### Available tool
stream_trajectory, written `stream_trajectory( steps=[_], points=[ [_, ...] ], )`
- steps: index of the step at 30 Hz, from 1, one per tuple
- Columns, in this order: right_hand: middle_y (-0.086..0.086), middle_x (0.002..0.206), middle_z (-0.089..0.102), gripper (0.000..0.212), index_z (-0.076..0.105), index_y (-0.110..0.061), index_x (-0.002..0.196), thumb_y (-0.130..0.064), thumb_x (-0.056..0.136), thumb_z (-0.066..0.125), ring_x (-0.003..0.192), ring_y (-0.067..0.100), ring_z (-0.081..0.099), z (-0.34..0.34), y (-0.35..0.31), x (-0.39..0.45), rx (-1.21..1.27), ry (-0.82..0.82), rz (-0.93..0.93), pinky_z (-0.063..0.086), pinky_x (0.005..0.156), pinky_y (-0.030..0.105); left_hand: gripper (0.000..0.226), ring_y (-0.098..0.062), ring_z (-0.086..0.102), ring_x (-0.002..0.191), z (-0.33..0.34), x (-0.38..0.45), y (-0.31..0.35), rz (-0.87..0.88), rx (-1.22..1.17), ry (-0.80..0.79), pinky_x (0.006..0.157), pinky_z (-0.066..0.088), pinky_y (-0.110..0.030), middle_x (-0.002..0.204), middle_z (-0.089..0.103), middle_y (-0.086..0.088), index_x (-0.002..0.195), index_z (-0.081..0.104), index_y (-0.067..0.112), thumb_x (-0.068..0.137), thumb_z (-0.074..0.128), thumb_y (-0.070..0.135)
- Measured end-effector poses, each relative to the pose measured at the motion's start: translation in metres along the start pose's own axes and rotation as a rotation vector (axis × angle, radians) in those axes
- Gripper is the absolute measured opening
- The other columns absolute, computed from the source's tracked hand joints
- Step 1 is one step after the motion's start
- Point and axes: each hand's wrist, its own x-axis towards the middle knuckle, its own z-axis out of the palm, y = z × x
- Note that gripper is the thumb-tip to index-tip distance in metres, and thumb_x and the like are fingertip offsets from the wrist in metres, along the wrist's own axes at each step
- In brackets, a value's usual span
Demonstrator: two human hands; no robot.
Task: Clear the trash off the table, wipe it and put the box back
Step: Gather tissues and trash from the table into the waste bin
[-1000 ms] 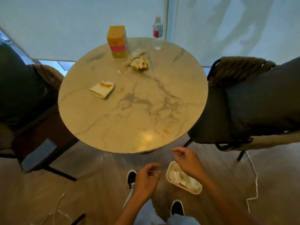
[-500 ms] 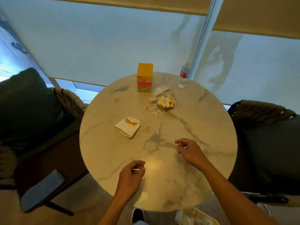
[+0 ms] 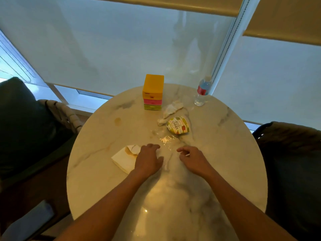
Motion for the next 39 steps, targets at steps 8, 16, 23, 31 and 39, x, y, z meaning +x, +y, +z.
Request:
stream_trajectory(
  steps=[8,16,23,31,39],
  points=[
    [0.002,0.107,0.07,0.029,0.07,-0.02,0.11,-0.012,0.088,0.053,0.097,0.015,0.063,-0.04,-0.028,0.117,-0.011,0.007,-0.136,0.048,0.086,0.024,0.078,-0.033,0.031,0.13,0.026,0.091,-0.002,-0.105,0.271,-0.013,0.102,0.033,-0.042,0.154,0.023,-0.006,0.145,0.027,0.025,0.082,0.057,0.06],
    [0.017,0.134,0.045,0.051,0.045,-0.02,0.14,-0.036,0.093,0.052,0.123,0.034,0.044,-0.033,-0.022,0.219,-0.37,0.053,-0.137,0.038,0.101,0.039,0.023,-0.023,0.056,0.088,0.026,0.075,0.001,-0.059,0.134,0.271,0.074,0.045,-0.039,0.099,0.069,0.005,0.089,0.072,0.027,0.089,0.05,0.035],
    [0.015,0.124,0.05,0.055,0.054,-0.009,0.125,-0.051,0.09,0.051,0.115,0.034,0.047,-0.004,-0.023,0.243,-0.631,0.107,-0.074,0.041,0.091,0.04,0.011,-0.014,0.052,0.098,0.017,0.026,-0.004,-0.249,-0.274,0.367,0.086,0.041,-0.03,0.102,0.06,0.007,0.087,0.074,0.025,0.086,0.065,0.031],
    [0.014,0.114,0.06,0.027,0.073,-0.017,0.106,-0.03,0.093,0.054,0.105,0.031,0.055,-0.006,-0.028,0.214,-0.202,0.27,-0.12,0.046,0.091,0.038,0.006,-0.006,0.048,0.097,0.004,-0.024,-0.004,-0.312,-0.401,0.443,0.079,0.033,-0.007,0.095,0.059,0.016,0.087,0.074,0.024,0.085,0.069,0.023],
    [0.004,0.107,0.07,0.021,0.071,-0.012,0.108,-0.018,0.092,0.057,0.096,0.016,0.063,-0.019,-0.026,0.069,0.126,0.322,-0.124,0.048,0.085,0.027,0.016,-0.01,0.062,0.091,0.0,-0.083,-0.004,-0.17,-0.448,0.309,0.086,0.051,-0.033,0.097,0.07,0.007,0.102,0.073,0.02,0.089,0.064,0.024]
  ],
)
